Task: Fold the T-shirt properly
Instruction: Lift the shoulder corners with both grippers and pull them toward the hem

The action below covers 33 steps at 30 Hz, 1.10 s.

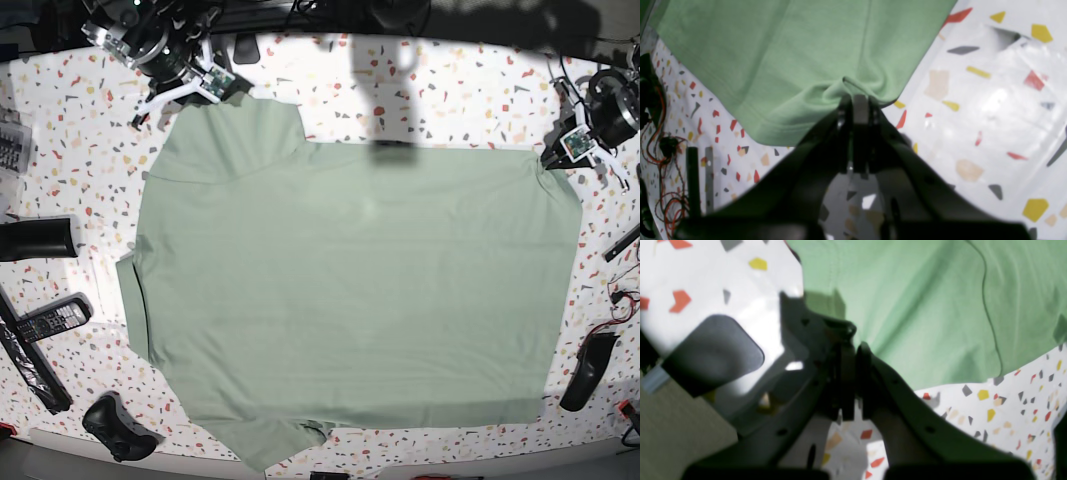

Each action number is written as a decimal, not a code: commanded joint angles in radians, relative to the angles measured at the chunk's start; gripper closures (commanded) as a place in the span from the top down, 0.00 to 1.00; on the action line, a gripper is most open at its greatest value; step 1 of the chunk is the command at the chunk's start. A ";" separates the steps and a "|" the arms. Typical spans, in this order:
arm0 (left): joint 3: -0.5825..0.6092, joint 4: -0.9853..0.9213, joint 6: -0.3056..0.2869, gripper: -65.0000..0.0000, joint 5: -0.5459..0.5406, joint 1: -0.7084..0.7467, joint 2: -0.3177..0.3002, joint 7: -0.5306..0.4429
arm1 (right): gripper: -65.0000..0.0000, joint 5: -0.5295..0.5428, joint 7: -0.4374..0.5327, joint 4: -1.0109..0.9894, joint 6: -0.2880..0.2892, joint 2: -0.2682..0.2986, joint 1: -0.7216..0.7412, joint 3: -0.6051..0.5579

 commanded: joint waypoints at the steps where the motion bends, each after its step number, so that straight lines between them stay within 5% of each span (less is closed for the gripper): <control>1: -0.009 0.013 0.004 0.00 -0.010 -0.006 -0.026 -0.025 | 0.00 -0.008 -0.019 0.029 -0.007 0.014 -0.003 0.003; 8: -0.009 0.013 0.004 0.00 -0.010 -0.033 -0.026 -0.013 | 0.00 -0.007 -0.022 0.118 -0.085 0.014 0.001 0.003; 13: -0.009 0.008 0.004 0.00 -0.010 -0.091 -0.006 -0.013 | 0.00 0.078 -0.025 0.117 -0.220 0.013 0.053 0.003; 19: -0.009 0.002 0.005 0.00 -0.010 -0.135 0.053 0.042 | 0.00 0.147 -0.026 0.116 -0.225 0.013 0.189 0.003; 22: -0.009 -0.021 0.076 0.00 -0.010 -0.156 0.083 0.063 | 0.00 0.172 -0.021 0.098 -0.226 0.006 0.257 0.003; 24: -0.009 -0.056 0.120 0.00 -0.010 -0.186 0.115 0.074 | 0.00 0.172 -0.014 0.057 -0.226 -0.016 0.307 0.003; 33: -0.009 -0.243 0.130 0.00 -0.010 -0.353 0.237 0.088 | 0.00 0.216 0.002 -0.150 -0.225 -0.129 0.531 0.003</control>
